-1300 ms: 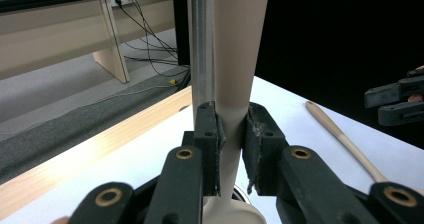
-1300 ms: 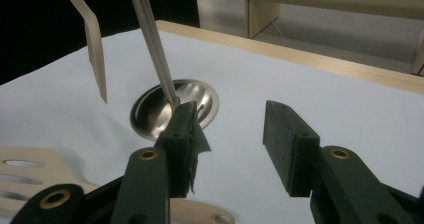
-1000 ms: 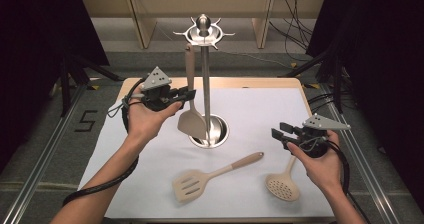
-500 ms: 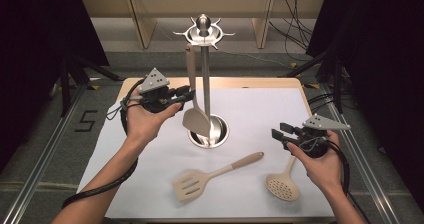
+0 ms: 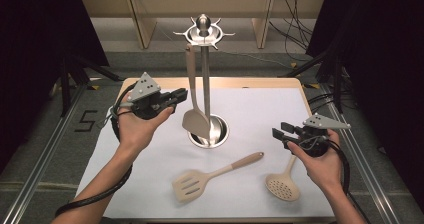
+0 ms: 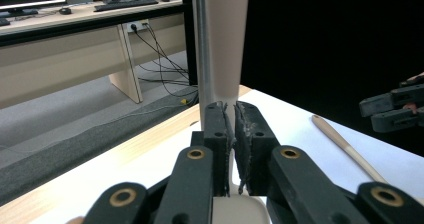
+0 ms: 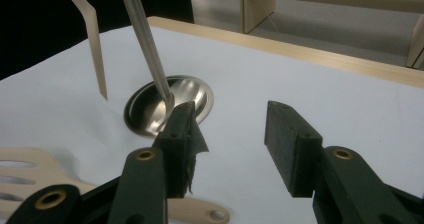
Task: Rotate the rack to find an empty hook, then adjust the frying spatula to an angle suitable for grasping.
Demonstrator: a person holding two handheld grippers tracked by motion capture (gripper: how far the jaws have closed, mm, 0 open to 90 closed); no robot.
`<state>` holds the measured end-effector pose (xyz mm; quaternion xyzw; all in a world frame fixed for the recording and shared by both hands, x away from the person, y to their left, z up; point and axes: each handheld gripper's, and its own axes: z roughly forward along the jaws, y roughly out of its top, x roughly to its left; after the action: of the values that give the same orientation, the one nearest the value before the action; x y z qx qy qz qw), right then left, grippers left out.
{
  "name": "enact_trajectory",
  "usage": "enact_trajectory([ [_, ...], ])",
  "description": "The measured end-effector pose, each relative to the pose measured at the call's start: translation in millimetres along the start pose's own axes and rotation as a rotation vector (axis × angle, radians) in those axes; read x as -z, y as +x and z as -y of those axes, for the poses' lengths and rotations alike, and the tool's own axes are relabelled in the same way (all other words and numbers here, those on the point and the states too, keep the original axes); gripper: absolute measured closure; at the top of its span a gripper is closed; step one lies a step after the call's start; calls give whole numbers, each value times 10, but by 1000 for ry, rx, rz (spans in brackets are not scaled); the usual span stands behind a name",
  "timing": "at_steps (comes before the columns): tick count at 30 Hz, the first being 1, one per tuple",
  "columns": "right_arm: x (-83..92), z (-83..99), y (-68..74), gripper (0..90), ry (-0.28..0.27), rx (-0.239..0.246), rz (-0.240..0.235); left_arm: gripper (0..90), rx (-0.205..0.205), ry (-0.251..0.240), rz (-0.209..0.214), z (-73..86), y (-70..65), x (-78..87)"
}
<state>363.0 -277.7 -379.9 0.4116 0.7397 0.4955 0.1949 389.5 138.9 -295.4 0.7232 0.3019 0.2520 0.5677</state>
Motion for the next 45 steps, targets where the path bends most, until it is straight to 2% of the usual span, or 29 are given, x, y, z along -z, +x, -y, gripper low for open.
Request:
enact_trajectory([
  [1, 17, -16, -4, 565, 11, 5, 20, 833, 0, -1, 8, 2, -20, 12],
  [3, 15, -20, -3, 565, 6, -1, 13, 833, -2, 1, 14, 8, -29, 18],
  [4, 9, -21, 10, 566, 5, -34, 6, 833, -4, 4, 18, 23, -38, 21],
  [5, 8, -21, 8, 566, 5, -35, 7, 833, -4, 4, 18, 23, -38, 21],
  [6, 5, -19, 6, 566, 6, -35, 11, 833, 0, 3, 18, 36, -43, 20],
  [7, -1, -16, -8, 566, 1, -14, 15, 833, 2, 8, 20, 56, -44, 15],
  [10, 12, -15, -5, 566, 8, -20, 10, 830, 2, 13, 23, 79, -49, -2],
  [11, 13, -17, -18, 567, 3, -4, 8, 830, 3, 17, 27, 93, -57, -15],
  [12, 35, -15, -10, 568, 13, -15, 22, 827, 4, 22, 30, 100, -63, -24],
  [15, 31, -5, -62, 571, 2, -7, 20, 808, 4, 35, 44, 136, -79, -65],
  [17, 49, -2, -78, 586, 9, -10, 23, 790, 14, 54, 62, 174, -106, -93],
  [20, 67, -4, -84, 609, 16, -19, 28, 765, 17, 70, 66, 203, -122, -103],
  [21, 65, -3, -84, 622, 19, -16, 30, 751, 10, 93, 78, 235, -143, -109],
  [23, 63, 1, -86, 633, 28, -10, 35, 734, 10, 103, 84, 256, -161, -112],
  [24, 68, 14, -70, 665, 55, -40, 37, 728, 8, 122, 98, 313, -196, -129],
  [25, 68, 14, -70, 665, 55, -40, 37, 724, 8, 122, 98, 313, -196, -129],
  [27, 73, 16, -81, 703, 76, -17, 33, 721, 16, 139, 106, 366, -232, -149],
  [30, 72, 21, -58, 726, 94, -22, 46, 714, 7, 175, 129, 421, -271, -180],
  [31, 79, 9, -75, 737, 108, 13, 49, 704, 1, 205, 140, 447, -283, -193],
  [37, 61, 21, -75, 752, 140, 24, 44, 699, 8, 253, 157, 551, -313, -251],
  [38, 55, 32, -55, 754, 154, -8, 36, 699, 13, 256, 165, 579, -329, -275],
  [39, 46, 35, -74, 755, 161, 20, 44, 699, 8, 270, 172, 598, -345, -289],
  [41, 39, 38, -77, 756, 180, 20, 33, 698, 7, 278, 180, 615, -364, -313],
  [43, 27, 45, -77, 756, 192, 10, 23, 697, 6, 280, 187, 636, -392, -342],
  [44, 27, 49, -66, 756, 202, -18, 11, 697, 8, 284, 193, 648, -404, -356],
  [45, 15, 62, -73, 755, 194, -20, 15, 696, 8, 287, 196, 659, -411, -367],
])
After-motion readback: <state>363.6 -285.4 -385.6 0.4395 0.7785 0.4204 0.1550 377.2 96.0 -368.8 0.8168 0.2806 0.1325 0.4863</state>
